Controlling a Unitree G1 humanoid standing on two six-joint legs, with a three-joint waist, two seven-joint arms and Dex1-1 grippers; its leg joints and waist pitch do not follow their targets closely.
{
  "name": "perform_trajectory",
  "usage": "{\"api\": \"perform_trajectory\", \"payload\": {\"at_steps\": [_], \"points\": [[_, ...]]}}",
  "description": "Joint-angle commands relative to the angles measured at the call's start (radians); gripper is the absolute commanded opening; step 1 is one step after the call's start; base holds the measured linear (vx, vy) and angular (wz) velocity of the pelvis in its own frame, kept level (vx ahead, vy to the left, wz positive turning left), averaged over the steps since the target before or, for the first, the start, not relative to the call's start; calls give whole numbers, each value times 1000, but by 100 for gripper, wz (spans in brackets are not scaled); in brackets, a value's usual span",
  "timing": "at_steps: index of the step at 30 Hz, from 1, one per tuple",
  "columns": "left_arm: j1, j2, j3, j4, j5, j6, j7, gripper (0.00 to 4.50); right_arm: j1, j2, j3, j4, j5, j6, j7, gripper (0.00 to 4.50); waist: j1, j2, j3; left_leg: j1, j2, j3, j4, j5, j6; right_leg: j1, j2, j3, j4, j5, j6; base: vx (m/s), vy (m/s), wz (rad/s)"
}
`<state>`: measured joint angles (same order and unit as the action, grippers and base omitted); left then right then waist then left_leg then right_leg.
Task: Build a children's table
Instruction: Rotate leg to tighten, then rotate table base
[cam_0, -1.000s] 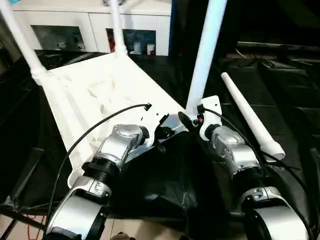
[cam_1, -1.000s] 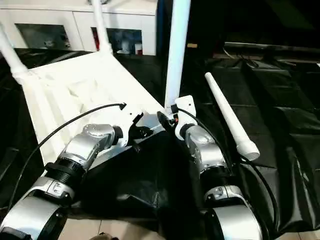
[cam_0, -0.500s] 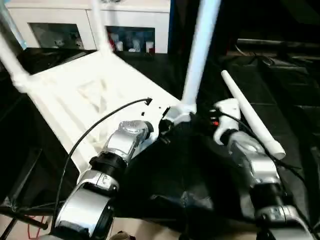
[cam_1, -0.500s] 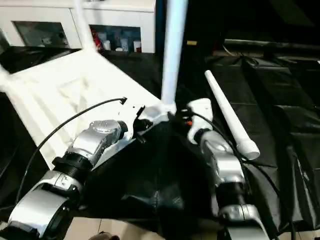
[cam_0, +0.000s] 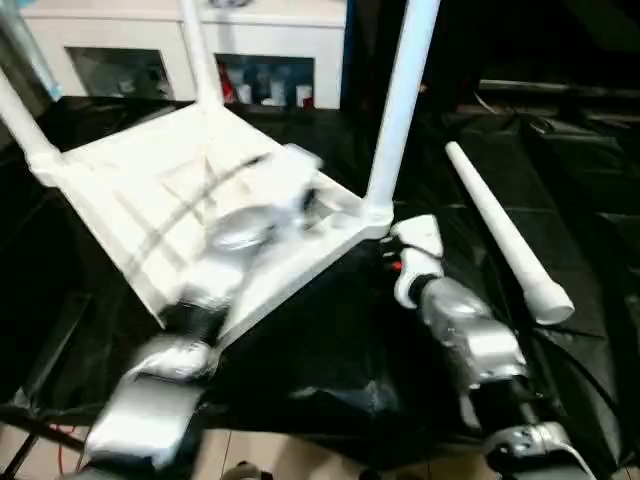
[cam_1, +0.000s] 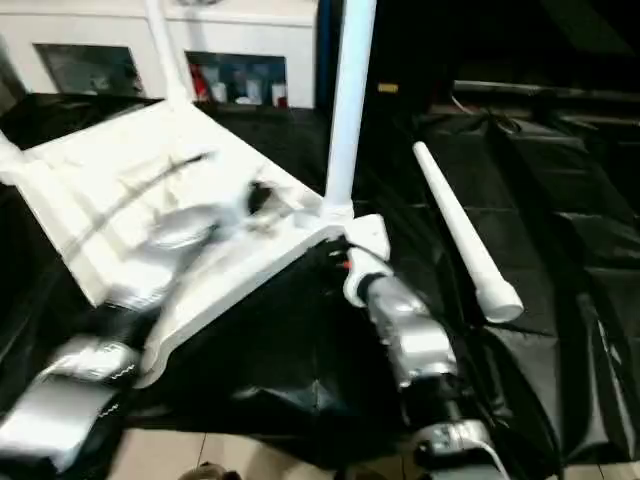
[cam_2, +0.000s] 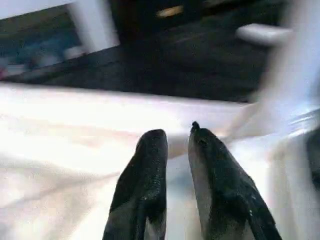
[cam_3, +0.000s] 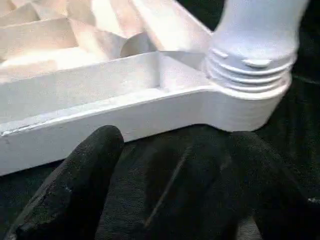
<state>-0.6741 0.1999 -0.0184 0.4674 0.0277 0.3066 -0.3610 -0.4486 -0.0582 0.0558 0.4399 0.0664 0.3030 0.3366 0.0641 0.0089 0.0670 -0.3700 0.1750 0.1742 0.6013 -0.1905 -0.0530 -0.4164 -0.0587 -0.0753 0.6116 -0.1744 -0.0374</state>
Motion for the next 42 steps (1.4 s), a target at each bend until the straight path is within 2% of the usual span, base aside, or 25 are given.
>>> {"api": "perform_trajectory", "payload": {"at_steps": [1, 2, 3, 4, 5, 6, 7, 8, 9, 11, 12, 13, 14, 15, 16, 18, 22, 25, 30, 33, 37, 38, 39, 41, 42], "points": [[55, 72, 96, -161, 44, 78, 95, 93, -41, 15, 12, 23, -11, 10, -16, 384, 0, -9, -82, 6, 57, -19, -64, -105, 56, 70, -89, 55, -62, -128, -211, 0, 0, 0], [55, 72, 96, -161, 44, 78, 95, 93, -41, 15, 12, 23, -11, 10, -16, 384, -3, -5, -82, 2, 59, -24, -65, -100, 52, 75, -94, 54, -54, -120, -218, 0, 0, 0], [99, 113, 137, -222, 78, 100, 135, 93, -54, 23, 15, 40, -10, 11, -16, 384, -6, -8, -78, 7, 51, -17, -63, -110, 55, 66, -84, 53, -68, -146, -203, 0, 0, 0], [103, 118, 141, -227, 82, 102, 139, 93, -55, 24, 16, 42, -11, 11, -16, 384, -7, -4, -78, 4, 55, -21, -65, -114, 49, 70, -91, 55, -62, -154, -206, 0, 0, 0], [127, 139, 158, -250, 104, 107, 160, 93, -63, 29, 19, 54, -12, 10, -17, 384, -5, 0, -76, 13, 54, -18, -64, -130, 44, 60, -85, 55, -68, -178, -197, 0, 0, 0], [155, 146, 201, -281, 117, 122, 195, 93, -73, 35, 23, 70, -15, 8, -17, 384, -8, -7, -74, 8, 52, -18, -66, -131, 45, 62, -84, 55, -69, -185, -192, 0, 0, 0], [218, 167, 271, -347, 145, 140, 260, 93, -94, 49, 27, 99, -20, 8, -24, 384, -6, -4, -78, 9, 58, -21, -65, -121, 36, 63, -90, 56, -60, -172, -199, 0, 0, 0], [218, 167, 271, -347, 145, 140, 260, 93, -94, 49, 27, 99, -20, 8, -24, 384, -6, -4, -78, 9, 58, -21, -65, -121, 36, 63, -90, 56, -60, -172, -199, 0, 0, 0], [248, 183, 289, -367, 167, 141, 277, 93, -103, 56, 24, 112, -17, 14, -27, 384, -9, -10, -73, 4, 52, -18, -68, -125, 36, 62, -83, 54, -68, -188, -186, 0, 0, 0], [291, 208, 301, -393, 194, 157, 303, 93, -115, 63, 24, 129, -17, 17, -33, 384, -7, -4, -72, 14, 53, -20, -71, -172, 24, 54, -82, 56, -74, -230, -170, 0, 0, 0], [332, 223, 317, -407, 212, 190, 331, 93, -127, 63, 31, 148, -29, 22, -46, 384, -5, 2, -72, 15, 55, -22, -72, -185, 15, 54, -84, 56, -70, -232, -172, 0, 0, 0], [355, 229, 325, -420, 218, 215, 346, 93, -135, 61, 37, 161, -37, 25, -55, 384, -10, -3, -68, 11, 54, -23, -78, -210, 6, 53, -79, 55, -73, -244, -167, 0, 0, 0], [378, 233, 331, -428, 225, 239, 352, 93, -139, 60, 40, 168, -41, 21, -56, 384, -10, -3, -69, 17, 56, -25, -78, -234, -6, 52, -83, 55, -71, -256, -166, 0, 0, 0], [402, 230, 339, -435, 224, 259, 350, 93, -143, 63, 30, 171, -33, 31, -63, 384, -13, -4, -67, 13, 53, -25, -79, -241, -5, 53, -82, 55, -76, -270, -162, 0, 0, 0], [417, 229, 342, -438, 225, 267, 349, 93, -145, 62, 26, 173, -32, 32, -69, 384, -12, -2, -65, 18, 51, -24, -78, -269, -9, 48, -82, 56, -82, -303, -153, 0, 0, 0], [437, 229, 342, -442, 228, 283, 342, 93, -147, 59, 25, 179, -38, 28, -77, 384, -9, -3, -66, 20, 51, -25, -79, -280, -11, 46, -82, 58, -84, -319, -145, 0, 0, 0], [501, 250, 279, -462, 195, 399, 210, 93, -143, 51, 14, 184, -33, 6, -66, 384, -7, -2, -66, 20, 50, -27, -80, -296, -14, 43, -82, 58, -86, -324, -141, 0, 0, 0], [510, 247, 268, -474, 174, 427, 177, 93, -141, 48, 17, 182, -34, 2, -62, 384, -4, -1, -67, 20, 51, -26, -79, -285, -12, 43, -83, 60, -84, -295, -154, 0, 0, 0], [570, 281, 138, -617, 46, 573, -19, 93, -96, 17, 15, 109, -18, 28, -25, 384, 1, -4, -70, 15, 54, -25, -80, -241, -5, 50, -84, 60, -73, -225, -174, 0, 0, 0], [588, 300, 105, -660, 13, 579, -80, 93, -75, -1, 13, 65, -15, 51, -17, 384, 3, -6, -71, 15, 52, -22, -77, -201, 9, 52, -80, 60, -69, -174, -183, 0, 0, 0], [626, 358, -7, -713, -32, 569, -252, 93, -30, -43, -9, -40, -9, 115, -22, 384, 3, -10, -64, 17, 51, -21, -82, -239, 5, 49, -80, 61, -79, -273, -157, 0, 0, 0], [626, 358, -7, -713, -32, 569, -252, 93, -30, -43, -9, -40, -9, 115, -22, 384, 5, -9, -62, 20, 50, -22, -82, -257, -1, 48, -80, 62, -83, -311, -142, 0, 0, 0], [629, 360, -28, -718, -43, 548, -283, 93, -19, -48, -19, -70, -5, 145, -29, 384, 1, -9, -60, 20, 50, -23, -84, -277, -9, 47, -79, 61, -85, -335, -139, 0, 0, 0], [611, 343, -92, -696, -50, 493, -317, 93, 6, -78, -25, -173, -45, 270, -74, 384, 3, -22, -58, 26, 49, -21, -85, -273, -9, 43, -75, 64, -90, -359, -118, 0, 0, 0], [611, 343, -92, -696, -50, 493, -317, 93, 6, -78, -25, -173, -45, 270, -74, 384, 6, -18, -58, 28, 48, -21, -85, -275, -11, 42, -74, 64, -90, -366, -112, 0, 0, 0]]}}
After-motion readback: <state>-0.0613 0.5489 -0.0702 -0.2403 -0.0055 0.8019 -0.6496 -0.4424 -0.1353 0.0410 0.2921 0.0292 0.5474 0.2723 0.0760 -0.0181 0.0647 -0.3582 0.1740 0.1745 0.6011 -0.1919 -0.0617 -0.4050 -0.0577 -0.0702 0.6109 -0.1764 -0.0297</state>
